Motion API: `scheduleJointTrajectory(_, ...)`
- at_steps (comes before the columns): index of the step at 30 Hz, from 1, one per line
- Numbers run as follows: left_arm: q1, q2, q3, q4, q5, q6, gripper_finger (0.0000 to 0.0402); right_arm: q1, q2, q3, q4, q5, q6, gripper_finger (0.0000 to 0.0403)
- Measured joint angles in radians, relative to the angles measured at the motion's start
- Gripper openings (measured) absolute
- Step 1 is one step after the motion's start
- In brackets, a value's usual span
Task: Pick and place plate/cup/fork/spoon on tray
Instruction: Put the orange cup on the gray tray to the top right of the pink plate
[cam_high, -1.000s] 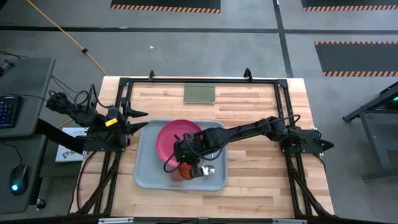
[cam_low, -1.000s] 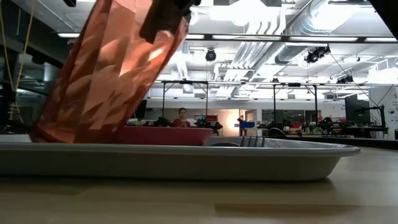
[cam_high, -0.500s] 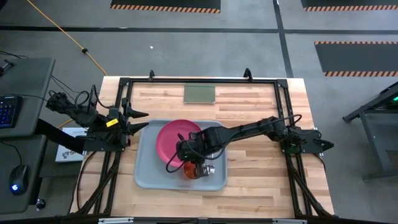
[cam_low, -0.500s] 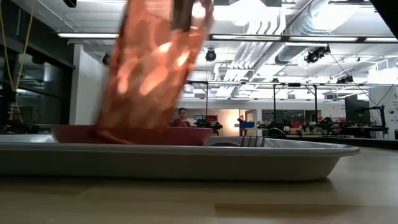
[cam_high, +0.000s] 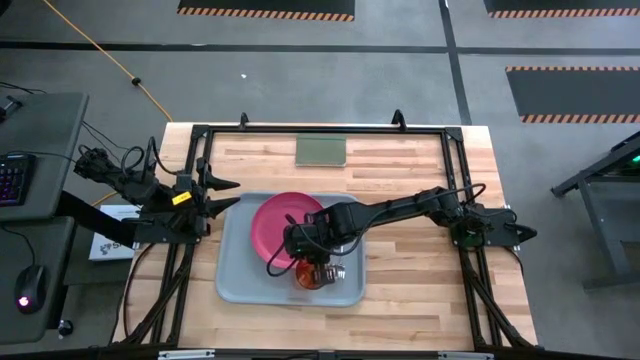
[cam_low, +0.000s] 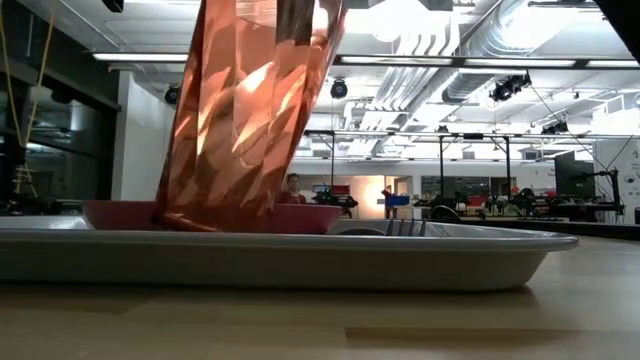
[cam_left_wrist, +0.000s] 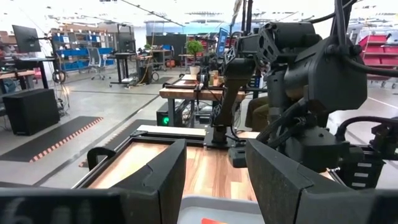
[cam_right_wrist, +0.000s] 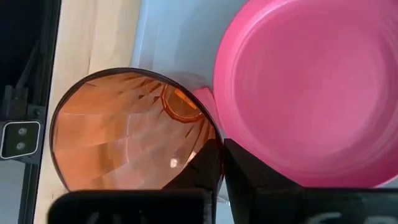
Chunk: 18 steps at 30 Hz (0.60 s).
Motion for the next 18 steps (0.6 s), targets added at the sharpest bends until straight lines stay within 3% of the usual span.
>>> scheduleJointTrajectory(11,0.000,0.000,0.000,-0.001,0.000,-0.005,0.0156,0.000,0.000,0.000,0.007,-0.065,-0.034,0.0026)
scheduleJointTrajectory(18,0.000,0.000,0.000,-0.001,0.000,-0.007,0.0156,0.000,0.000,0.000,0.055,-0.065,-0.046,0.0079)
